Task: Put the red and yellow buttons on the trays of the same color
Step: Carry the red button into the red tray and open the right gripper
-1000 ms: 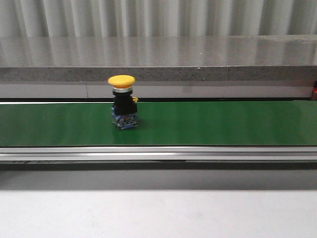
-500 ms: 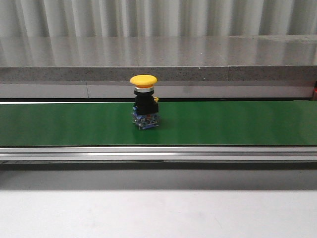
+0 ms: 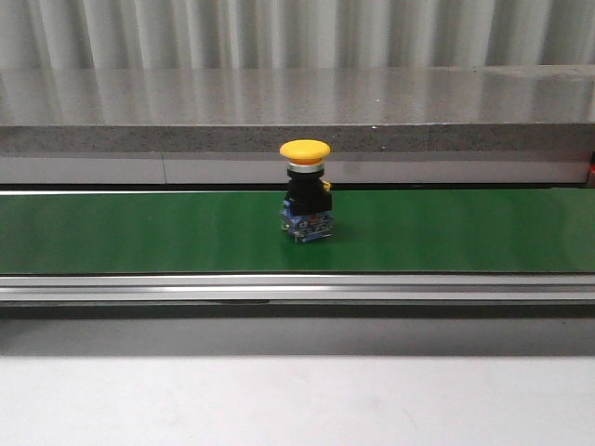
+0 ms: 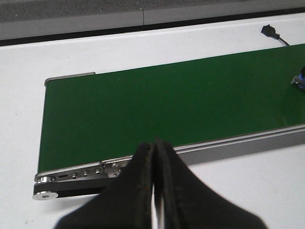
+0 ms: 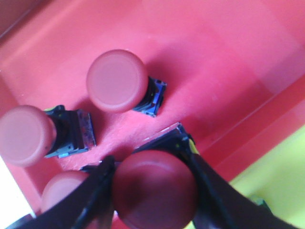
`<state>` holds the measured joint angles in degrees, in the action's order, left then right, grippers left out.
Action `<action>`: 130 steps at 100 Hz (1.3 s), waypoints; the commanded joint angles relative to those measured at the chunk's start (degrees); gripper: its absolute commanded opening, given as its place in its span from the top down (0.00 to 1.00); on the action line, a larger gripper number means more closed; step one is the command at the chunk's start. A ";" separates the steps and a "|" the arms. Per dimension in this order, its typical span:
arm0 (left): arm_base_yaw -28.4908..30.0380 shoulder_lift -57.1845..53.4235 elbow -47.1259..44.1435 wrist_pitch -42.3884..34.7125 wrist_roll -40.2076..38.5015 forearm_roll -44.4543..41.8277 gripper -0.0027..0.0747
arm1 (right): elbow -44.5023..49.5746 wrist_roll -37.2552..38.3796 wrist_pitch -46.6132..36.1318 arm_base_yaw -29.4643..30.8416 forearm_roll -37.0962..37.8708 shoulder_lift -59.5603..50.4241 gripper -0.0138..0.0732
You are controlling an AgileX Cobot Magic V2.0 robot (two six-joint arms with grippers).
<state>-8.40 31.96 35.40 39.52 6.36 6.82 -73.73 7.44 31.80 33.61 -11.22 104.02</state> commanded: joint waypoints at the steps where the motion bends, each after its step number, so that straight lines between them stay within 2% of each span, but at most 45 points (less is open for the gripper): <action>1: -0.36 0.12 1.52 -3.65 0.11 0.47 0.99 | -1.93 0.00 -3.47 0.34 -0.75 -1.85 0.71; 37: -0.36 0.12 1.52 -3.76 0.11 0.47 0.99 | -1.93 0.00 -4.08 0.34 -0.94 1.01 0.68; 44: -0.36 0.12 1.52 -3.76 0.11 0.47 0.99 | -1.93 0.00 -4.13 0.34 -0.94 1.01 0.60; 59: -0.36 0.12 1.52 -3.76 0.11 0.47 0.99 | -1.93 0.00 -4.22 0.34 -0.94 1.01 0.29; 66: -0.36 0.12 1.52 -3.76 0.11 0.47 0.99 | -1.93 0.00 -4.27 0.34 -0.94 1.01 0.23; 92: -0.36 0.12 1.52 -3.76 0.11 0.47 0.99 | -1.27 -0.05 -4.75 0.34 -0.89 -2.32 0.24; 107: -0.36 0.12 1.52 -3.76 0.11 0.47 0.99 | 1.97 -0.30 -6.71 0.34 -0.89 -7.73 0.24; 130: -0.36 0.12 1.52 -3.86 0.11 0.47 0.99 | 7.14 -1.33 -4.95 -0.95 -0.84 -17.65 0.24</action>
<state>-8.40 31.96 35.40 39.52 6.36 6.82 -66.57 7.25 28.37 33.28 -11.79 92.29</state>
